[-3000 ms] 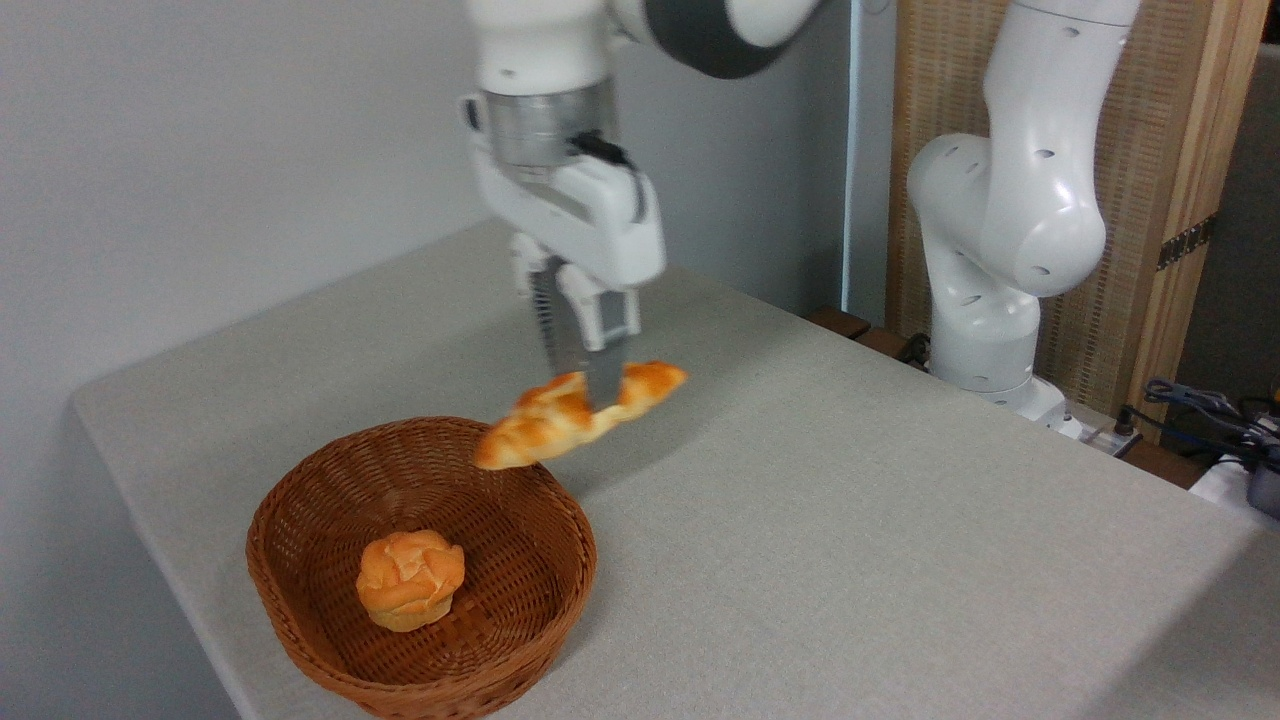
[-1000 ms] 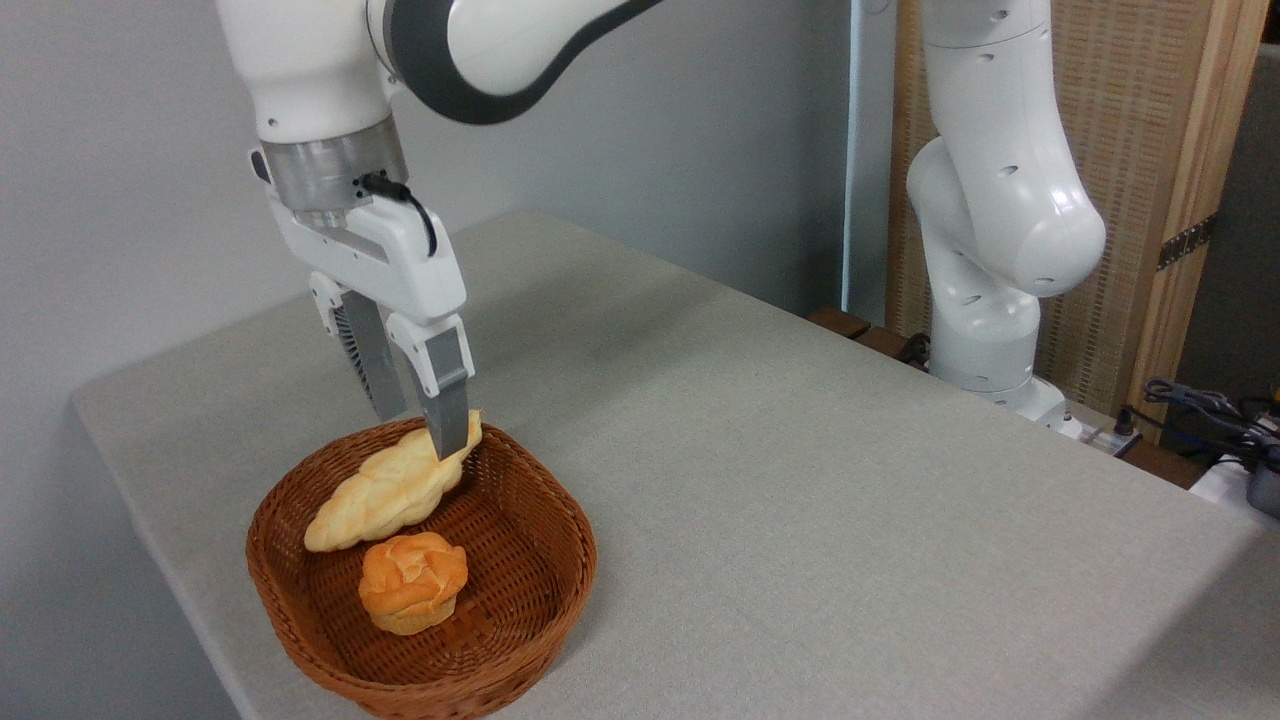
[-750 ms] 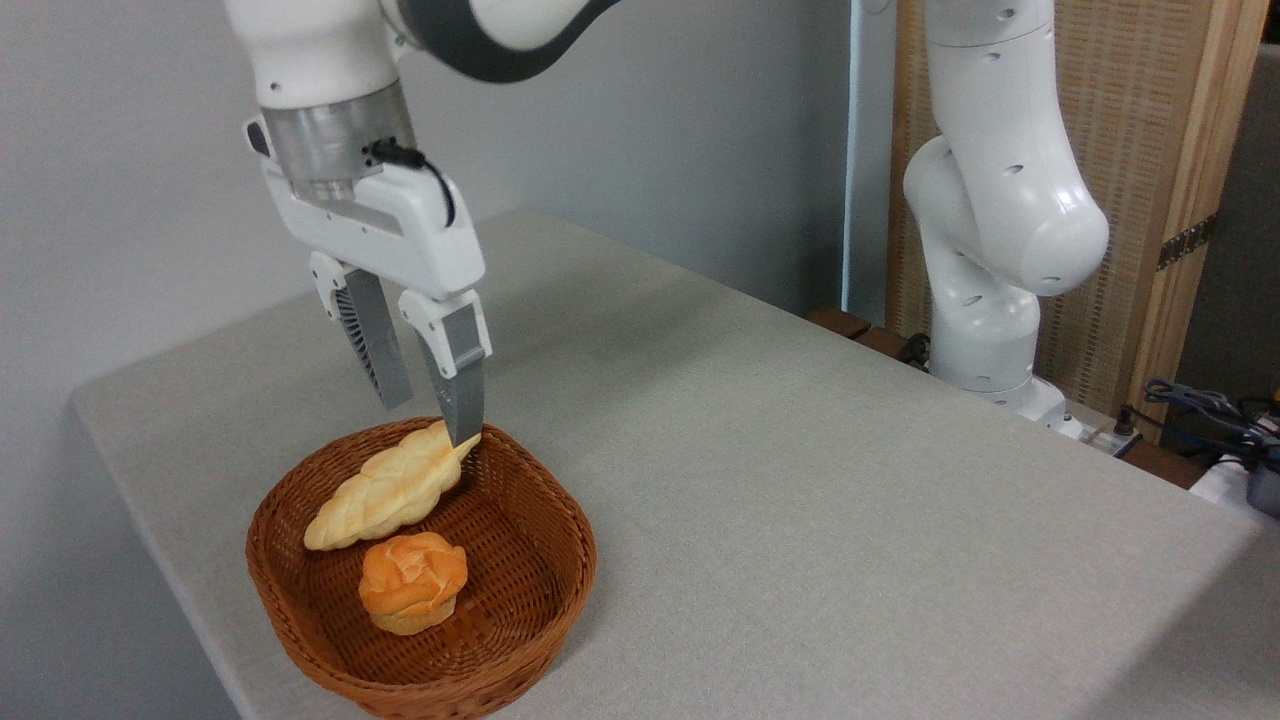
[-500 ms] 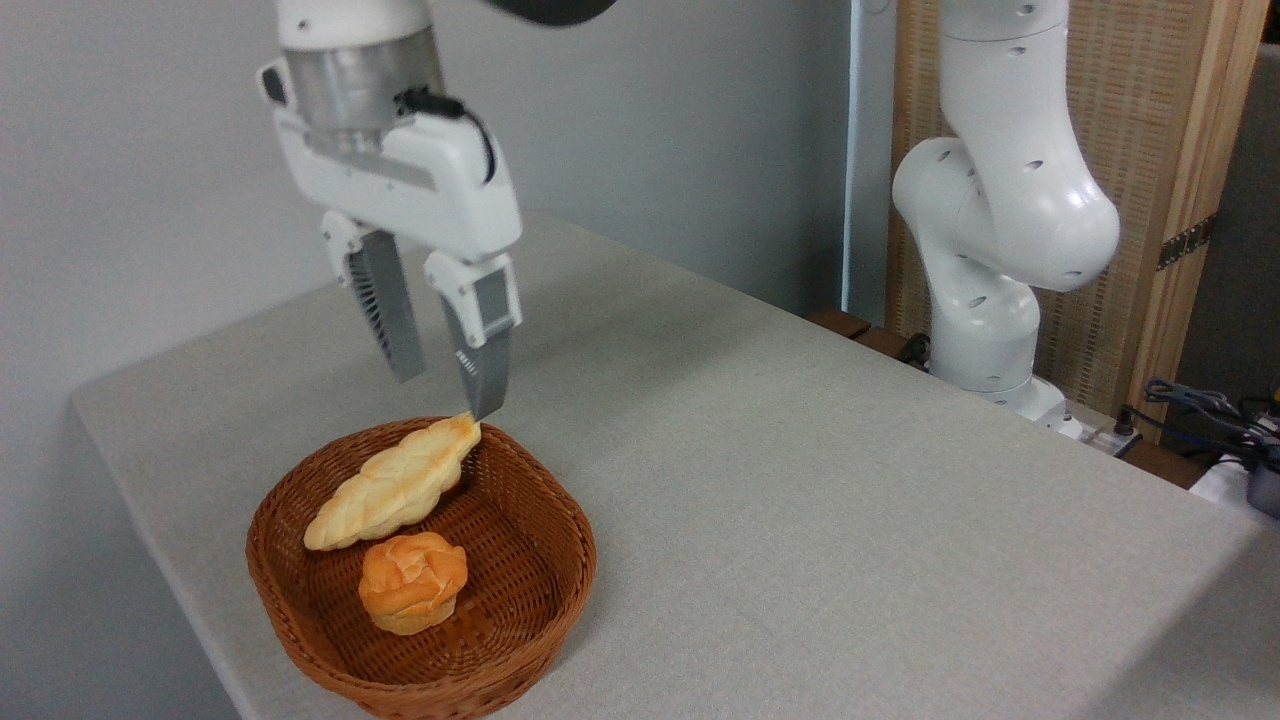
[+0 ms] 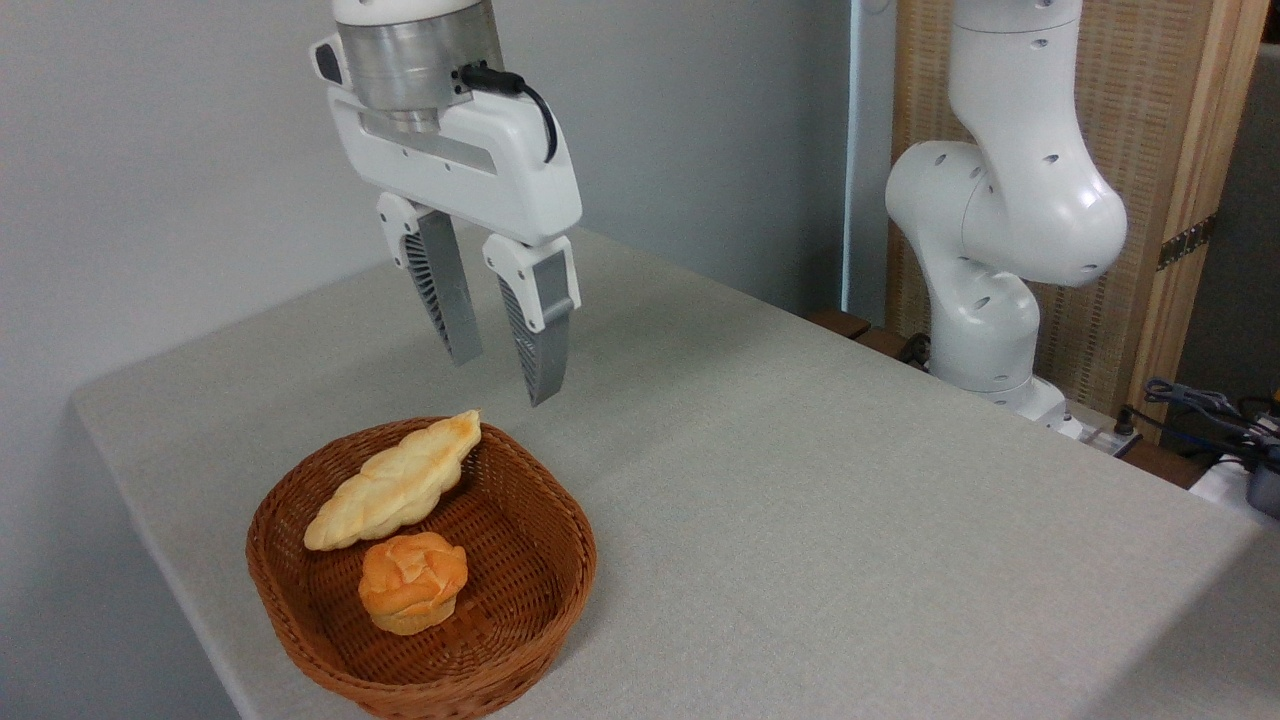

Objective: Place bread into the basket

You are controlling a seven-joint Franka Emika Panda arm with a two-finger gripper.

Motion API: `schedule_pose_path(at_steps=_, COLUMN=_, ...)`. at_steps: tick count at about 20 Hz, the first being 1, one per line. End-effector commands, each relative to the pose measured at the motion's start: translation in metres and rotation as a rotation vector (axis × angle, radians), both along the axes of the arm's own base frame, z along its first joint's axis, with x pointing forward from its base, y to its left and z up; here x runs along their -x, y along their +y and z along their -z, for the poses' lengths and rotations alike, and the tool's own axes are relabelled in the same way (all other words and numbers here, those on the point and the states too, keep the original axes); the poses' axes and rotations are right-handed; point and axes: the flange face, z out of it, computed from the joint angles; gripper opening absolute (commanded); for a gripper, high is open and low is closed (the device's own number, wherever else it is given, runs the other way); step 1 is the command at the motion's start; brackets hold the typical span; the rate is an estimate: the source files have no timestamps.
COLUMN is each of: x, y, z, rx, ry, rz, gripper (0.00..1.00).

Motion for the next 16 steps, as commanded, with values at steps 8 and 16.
schedule_pose_path(at_steps=8, x=0.0140, y=0.0028, z=-0.0032, rx=-0.002, ry=-0.035, rz=0.013, gripper=1.00)
schedule_pose_path(at_steps=16, x=0.0120, y=0.0067, z=-0.0044, rx=-0.050, ry=-0.047, rz=0.016, gripper=1.00)
